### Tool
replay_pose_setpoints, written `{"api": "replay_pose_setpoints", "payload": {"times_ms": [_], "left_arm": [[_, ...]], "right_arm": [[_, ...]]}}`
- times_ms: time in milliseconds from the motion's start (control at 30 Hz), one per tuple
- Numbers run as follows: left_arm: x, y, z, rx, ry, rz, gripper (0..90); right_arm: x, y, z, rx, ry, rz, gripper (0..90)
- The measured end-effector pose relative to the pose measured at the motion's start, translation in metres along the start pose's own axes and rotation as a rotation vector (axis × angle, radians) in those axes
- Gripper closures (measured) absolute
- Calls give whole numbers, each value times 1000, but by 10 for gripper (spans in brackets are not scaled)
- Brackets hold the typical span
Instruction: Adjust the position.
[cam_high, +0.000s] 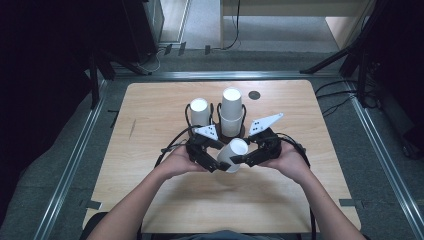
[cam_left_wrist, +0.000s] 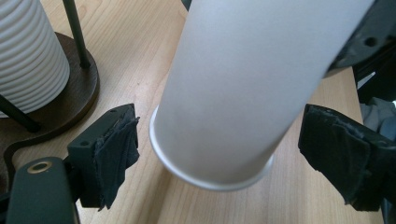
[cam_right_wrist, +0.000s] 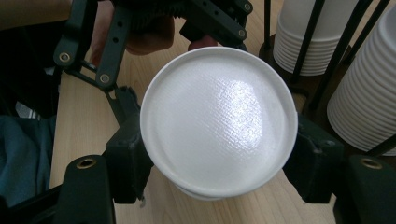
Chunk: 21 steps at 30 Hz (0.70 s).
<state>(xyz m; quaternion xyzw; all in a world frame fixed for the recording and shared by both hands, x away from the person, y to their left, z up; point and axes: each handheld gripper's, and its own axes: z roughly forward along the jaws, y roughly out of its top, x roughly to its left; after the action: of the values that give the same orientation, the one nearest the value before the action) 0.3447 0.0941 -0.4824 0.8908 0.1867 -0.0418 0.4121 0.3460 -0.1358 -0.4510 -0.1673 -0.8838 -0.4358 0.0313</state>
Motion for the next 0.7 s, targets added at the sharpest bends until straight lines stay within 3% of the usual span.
{"api": "replay_pose_setpoints", "payload": {"times_ms": [267,367,467,500,600,700], "left_arm": [[-3,0,5,-3,-2,15,130],[-5,0,5,-17,10,41,152],[-8,0,4,-45,21,91,206],[-8,1,3,-48,17,101,269],[-7,2,2,-48,11,99,278],[-7,4,3,-15,1,93,294]], "right_arm": [[1,5,0,-31,34,16,323],[1,6,0,-40,40,19,323],[0,6,-2,-49,42,24,323],[-1,6,-3,-54,45,33,327],[-3,4,-5,-65,48,50,327],[-3,4,-5,-44,39,29,323]]}}
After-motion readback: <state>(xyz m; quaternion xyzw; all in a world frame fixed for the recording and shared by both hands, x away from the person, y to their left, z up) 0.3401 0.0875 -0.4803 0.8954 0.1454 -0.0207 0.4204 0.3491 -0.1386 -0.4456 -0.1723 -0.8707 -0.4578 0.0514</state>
